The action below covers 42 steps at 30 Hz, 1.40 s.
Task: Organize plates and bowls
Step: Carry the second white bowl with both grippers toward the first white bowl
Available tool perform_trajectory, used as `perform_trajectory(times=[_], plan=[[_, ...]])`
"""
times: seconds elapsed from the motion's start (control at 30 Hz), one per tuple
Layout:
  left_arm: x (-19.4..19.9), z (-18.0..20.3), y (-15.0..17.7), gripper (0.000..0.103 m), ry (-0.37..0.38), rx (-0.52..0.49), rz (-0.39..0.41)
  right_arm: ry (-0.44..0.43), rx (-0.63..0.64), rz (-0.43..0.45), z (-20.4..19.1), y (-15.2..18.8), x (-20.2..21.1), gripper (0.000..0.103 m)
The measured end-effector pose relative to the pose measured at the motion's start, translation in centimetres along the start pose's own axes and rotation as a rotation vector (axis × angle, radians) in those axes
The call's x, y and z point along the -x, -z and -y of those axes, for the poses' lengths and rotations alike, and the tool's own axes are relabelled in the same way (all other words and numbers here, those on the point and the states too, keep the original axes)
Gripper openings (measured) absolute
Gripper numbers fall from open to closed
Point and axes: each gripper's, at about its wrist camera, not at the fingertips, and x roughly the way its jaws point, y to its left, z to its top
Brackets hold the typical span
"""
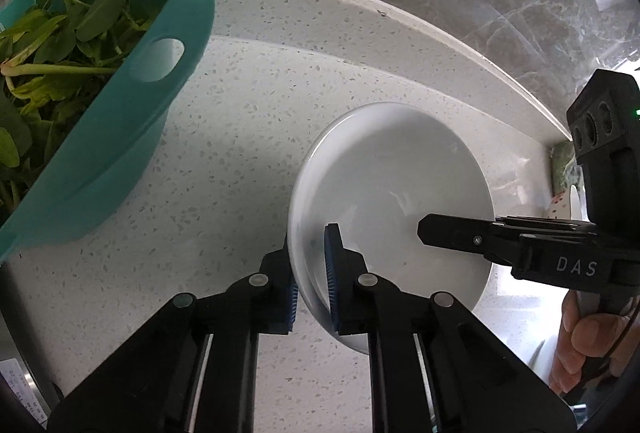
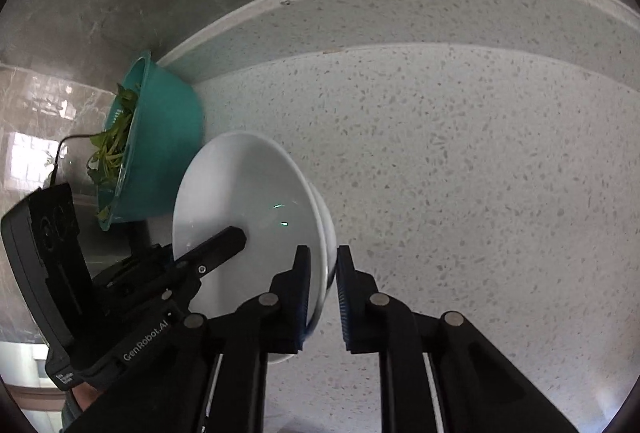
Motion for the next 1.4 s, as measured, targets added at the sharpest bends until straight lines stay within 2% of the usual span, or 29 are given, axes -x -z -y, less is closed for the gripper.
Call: perform_trajectory(times=[0.2,0.47,0.77,1.03,1.4], plan=[[0.8,0.2,0.3,0.009,-0.006,0.005,-0.004,0.007,-0.003,-0.005,0.1,0.1,0.1,0.015],[1.2,0.5,0.6,0.009,0.035,0.019,-0.013,-0.029,-0.033,-0.012,1.0,0.3,0.9,0.015],[2.8,2.5,0.6,0.009,0.068,-0.006,-0.013,-0.066,-0.044,0.012,1.6,1.2,3.7,0.016],[4.5,5.8,1.4,0.009,0.099,-0.047,-0.016,-0.082,-0.057,0.044,2.7,3.2,7.1,0.017],[7.8,12.9,4.2,0.009,0.117,-0.130,-0.006,-0.103,-0.075,0.097,4.3,6.8,11.9,0.017]])
